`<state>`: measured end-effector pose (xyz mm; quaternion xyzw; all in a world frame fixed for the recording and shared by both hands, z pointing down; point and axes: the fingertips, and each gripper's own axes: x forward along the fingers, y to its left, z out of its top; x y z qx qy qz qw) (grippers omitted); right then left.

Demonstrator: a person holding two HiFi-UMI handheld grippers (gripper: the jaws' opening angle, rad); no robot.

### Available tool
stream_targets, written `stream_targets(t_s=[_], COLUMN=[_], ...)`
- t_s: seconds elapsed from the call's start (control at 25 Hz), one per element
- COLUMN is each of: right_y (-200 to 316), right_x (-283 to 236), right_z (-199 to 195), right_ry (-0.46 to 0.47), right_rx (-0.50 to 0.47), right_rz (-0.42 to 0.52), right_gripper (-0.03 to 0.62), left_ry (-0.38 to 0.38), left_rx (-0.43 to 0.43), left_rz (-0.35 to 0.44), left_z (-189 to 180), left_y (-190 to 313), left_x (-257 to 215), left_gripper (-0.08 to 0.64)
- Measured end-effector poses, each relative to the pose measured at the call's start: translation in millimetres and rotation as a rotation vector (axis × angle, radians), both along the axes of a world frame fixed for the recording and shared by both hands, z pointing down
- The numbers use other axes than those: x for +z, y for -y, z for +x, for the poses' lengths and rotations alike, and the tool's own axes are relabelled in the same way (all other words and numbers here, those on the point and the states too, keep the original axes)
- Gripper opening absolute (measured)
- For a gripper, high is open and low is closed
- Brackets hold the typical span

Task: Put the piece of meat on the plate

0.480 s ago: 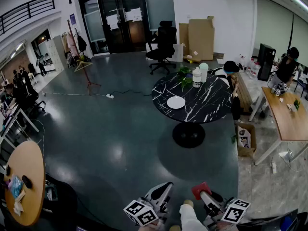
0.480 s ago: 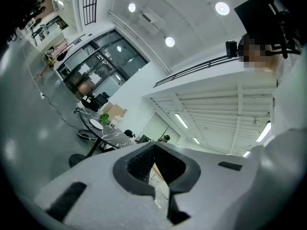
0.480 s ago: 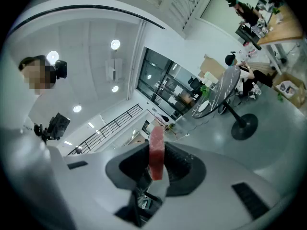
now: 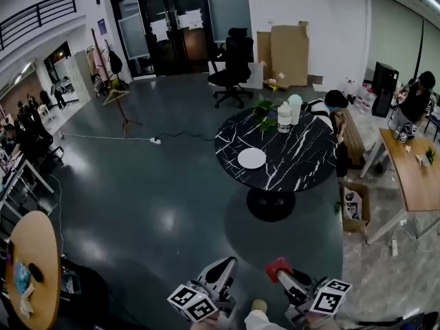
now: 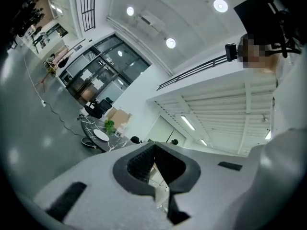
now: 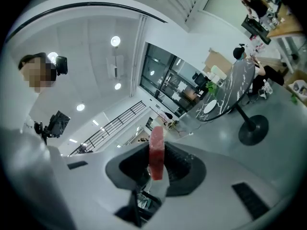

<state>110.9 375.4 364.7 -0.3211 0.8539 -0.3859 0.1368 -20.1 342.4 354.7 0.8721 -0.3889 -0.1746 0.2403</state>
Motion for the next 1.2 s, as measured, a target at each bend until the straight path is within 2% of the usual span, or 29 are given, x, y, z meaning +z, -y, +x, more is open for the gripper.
stream_targets(t_s=[0.4,0.6,0.8,1.2], right_y=[93,121,133,188], right_x=[-4,-2,-7,1], right_z=[-1,2,-1,13], right_ry=[0.027,0.025,0.031,0.032], right_rx=[-0.044,-0.064,-0.074,-0.005], right_rz=[-0.002,0.008,0.025,0.006], right_gripper=[0.089,0.089,0.089,0.089], left_ry=[0.006,0.01,0.019,0.028], left_rx=[-0.047,-0.068,-0.078,0.0], left_rz=[-0.003,0.025,0.018,0.03], left_z=[-2,1,2,30], left_y=[86,111,122,183], left_x=[-5,-6,-5,8], left_gripper=[0.008,0.009,0.008,0.008])
